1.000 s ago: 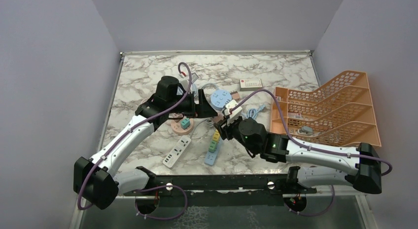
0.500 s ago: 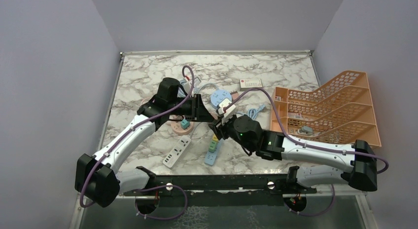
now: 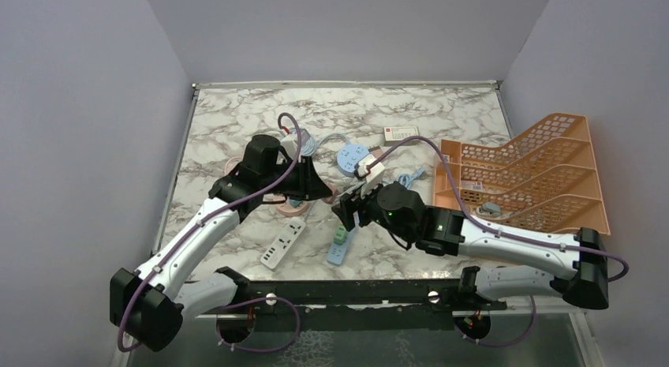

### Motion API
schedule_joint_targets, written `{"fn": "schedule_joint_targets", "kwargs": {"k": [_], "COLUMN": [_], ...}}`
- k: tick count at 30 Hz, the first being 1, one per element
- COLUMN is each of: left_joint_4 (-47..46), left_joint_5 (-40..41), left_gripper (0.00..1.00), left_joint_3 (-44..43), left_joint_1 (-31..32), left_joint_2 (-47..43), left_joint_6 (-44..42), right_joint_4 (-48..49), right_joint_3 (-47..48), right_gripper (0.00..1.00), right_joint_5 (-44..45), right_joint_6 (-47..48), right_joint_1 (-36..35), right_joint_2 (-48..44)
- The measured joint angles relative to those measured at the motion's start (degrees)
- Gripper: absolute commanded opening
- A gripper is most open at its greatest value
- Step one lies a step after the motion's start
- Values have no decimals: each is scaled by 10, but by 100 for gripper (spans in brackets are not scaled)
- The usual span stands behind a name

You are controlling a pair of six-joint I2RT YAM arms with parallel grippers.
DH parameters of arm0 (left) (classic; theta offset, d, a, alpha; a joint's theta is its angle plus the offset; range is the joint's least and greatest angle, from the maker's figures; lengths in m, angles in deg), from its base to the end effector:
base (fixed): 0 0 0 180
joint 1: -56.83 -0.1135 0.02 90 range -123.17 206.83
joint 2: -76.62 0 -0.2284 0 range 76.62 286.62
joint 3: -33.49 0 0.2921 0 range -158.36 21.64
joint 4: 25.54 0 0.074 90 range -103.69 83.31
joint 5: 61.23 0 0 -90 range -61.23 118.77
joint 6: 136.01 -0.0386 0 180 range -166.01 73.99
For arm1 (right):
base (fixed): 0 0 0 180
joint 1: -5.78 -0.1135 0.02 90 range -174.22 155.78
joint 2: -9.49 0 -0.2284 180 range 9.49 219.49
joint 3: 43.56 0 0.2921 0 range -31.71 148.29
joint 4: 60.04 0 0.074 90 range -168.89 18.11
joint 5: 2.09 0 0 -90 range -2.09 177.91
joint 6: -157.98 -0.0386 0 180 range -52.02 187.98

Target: Insert the plug

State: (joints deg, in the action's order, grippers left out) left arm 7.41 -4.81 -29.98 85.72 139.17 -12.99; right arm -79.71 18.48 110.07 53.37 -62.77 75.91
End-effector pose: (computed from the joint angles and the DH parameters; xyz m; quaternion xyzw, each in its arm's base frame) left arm 0.2495 -0.1621 0.2646 0.1097 0.8420 -0.4553 0.2679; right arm 0.1306 0.2926 0.2558 -0.2802 0.7812 0.2339 0.5065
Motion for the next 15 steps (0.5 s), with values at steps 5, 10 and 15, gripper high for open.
{"fn": "schedule_joint_targets", "kwargs": {"k": [5, 10, 15], "left_joint_4": [11, 39, 75], "left_joint_5": [52, 137, 256], "left_gripper": [0, 0, 0], "left_joint_3": [21, 43, 48], "left_joint_1": [5, 50, 143], "left_joint_2": [-30, -55, -61], "left_joint_6": [-12, -19, -5], "right_joint_4": [-31, -137, -195], "right_joint_3": [1, 54, 109], "right_gripper": [66, 64, 62], "right_joint_5": [3, 10, -18], "right_joint_6": [-93, -216, -291], "right_joint_1": [2, 43, 133], "right_joint_2": [-46, -10, 29]}}
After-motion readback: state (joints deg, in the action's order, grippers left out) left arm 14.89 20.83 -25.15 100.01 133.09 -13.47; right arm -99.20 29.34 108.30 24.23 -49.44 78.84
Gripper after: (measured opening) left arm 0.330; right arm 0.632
